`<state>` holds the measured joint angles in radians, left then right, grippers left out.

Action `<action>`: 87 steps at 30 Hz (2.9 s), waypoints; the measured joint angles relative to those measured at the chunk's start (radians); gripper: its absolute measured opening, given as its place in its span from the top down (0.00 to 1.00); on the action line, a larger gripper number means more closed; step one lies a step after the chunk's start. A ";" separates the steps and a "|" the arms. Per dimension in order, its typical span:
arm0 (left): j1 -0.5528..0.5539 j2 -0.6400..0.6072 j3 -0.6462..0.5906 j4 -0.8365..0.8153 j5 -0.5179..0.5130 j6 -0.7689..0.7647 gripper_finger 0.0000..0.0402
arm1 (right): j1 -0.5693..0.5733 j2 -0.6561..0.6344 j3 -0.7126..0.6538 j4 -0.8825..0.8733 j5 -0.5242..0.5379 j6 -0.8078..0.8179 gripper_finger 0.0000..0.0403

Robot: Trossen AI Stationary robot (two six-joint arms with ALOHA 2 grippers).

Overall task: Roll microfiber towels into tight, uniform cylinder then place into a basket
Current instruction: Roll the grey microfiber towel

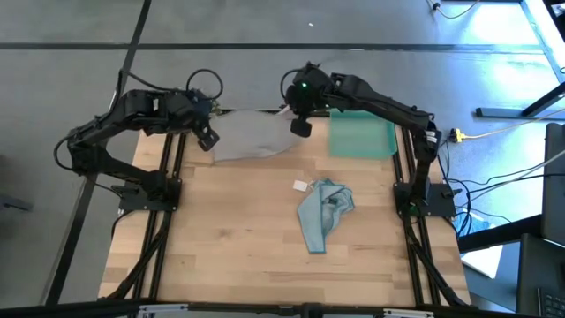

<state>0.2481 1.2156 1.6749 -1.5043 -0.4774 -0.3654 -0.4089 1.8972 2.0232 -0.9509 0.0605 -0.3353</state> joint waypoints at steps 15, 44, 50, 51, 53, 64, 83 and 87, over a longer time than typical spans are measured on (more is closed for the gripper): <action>-0.189 -0.047 0.045 -0.068 -0.021 -0.287 1.00 | -0.004 0.113 -0.001 0.396 -0.272 -0.173 1.00; -0.335 0.208 -0.059 -0.002 0.262 -0.226 1.00 | -0.048 0.102 0.031 -0.260 -0.430 -0.299 1.00; -0.336 0.244 -0.126 0.120 0.328 -0.228 1.00 | -0.048 0.102 -0.061 -0.304 -0.454 -0.300 1.00; -0.335 0.247 -0.136 0.138 0.336 -0.233 1.00 | -0.048 0.102 -0.087 -0.303 -0.455 -0.301 1.00; -0.331 0.254 -0.161 0.177 0.347 -0.250 1.00 | -0.045 0.102 -0.143 -0.290 -0.455 -0.301 1.00; -0.331 0.267 -0.408 0.496 0.446 -0.258 1.00 | -0.012 0.103 -0.333 -0.234 -0.451 -0.298 1.00; -0.377 0.271 -0.586 0.768 0.479 -0.315 0.99 | 0.084 0.103 -0.411 -0.206 -0.369 -0.295 0.92; -0.380 0.271 -0.586 0.828 0.476 -0.339 0.94 | 0.091 0.103 -0.411 -0.206 -0.371 -0.296 0.87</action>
<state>-0.1316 1.4868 1.0893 -0.6763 -0.0010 -0.7040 -0.3175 2.0003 1.6123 -1.1564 -0.3107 -0.6310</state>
